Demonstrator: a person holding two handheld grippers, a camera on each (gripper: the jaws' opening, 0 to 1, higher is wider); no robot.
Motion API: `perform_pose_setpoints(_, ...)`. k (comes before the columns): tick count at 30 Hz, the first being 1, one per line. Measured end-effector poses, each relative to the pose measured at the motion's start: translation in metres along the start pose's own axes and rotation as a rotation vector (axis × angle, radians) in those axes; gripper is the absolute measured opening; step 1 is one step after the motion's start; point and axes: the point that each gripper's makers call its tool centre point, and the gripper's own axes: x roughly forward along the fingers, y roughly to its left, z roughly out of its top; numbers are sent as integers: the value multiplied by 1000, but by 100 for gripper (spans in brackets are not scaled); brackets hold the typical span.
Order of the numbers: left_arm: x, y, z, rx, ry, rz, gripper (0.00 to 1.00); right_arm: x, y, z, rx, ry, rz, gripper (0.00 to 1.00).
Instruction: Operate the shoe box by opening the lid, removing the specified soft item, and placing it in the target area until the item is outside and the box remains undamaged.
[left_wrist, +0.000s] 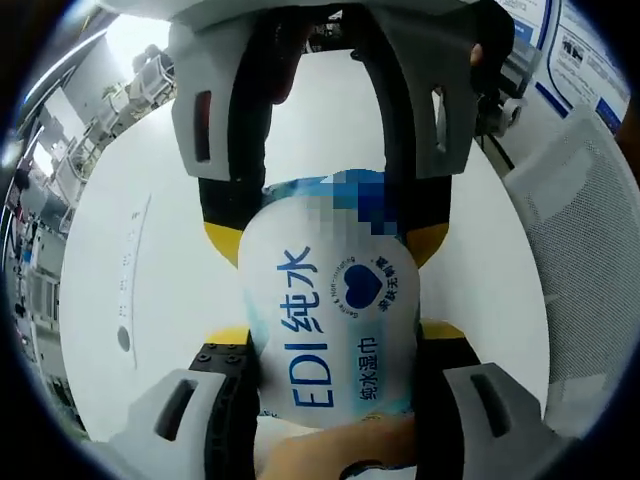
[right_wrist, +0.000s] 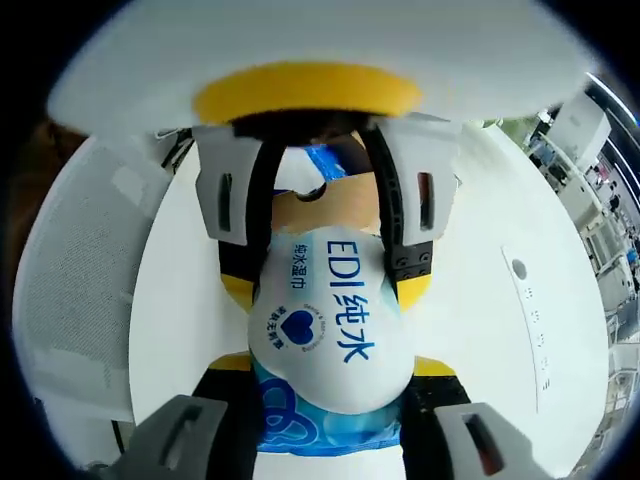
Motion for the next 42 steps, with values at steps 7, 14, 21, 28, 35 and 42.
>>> perform_pose_setpoints(7,14,4,0,-5,4,-8,61,8,-5,-11,5,4,9,53)
perform_pose_setpoints(14,18,4,-5,-10,16,-13,61,16,-6,-12,4,-8,18,53)
perform_pose_setpoints(21,21,6,-10,-21,24,-8,61,21,-9,-13,-4,-15,23,53)
perform_pose_setpoints(28,27,8,-11,-25,29,1,61,25,-12,-16,-6,-18,24,53)
perform_pose_setpoints(35,31,7,-11,-30,34,-3,61,28,-10,-20,-3,-23,31,53)
perform_pose_setpoints(42,33,6,-14,-32,37,3,61,33,-10,-22,-7,-27,29,54)
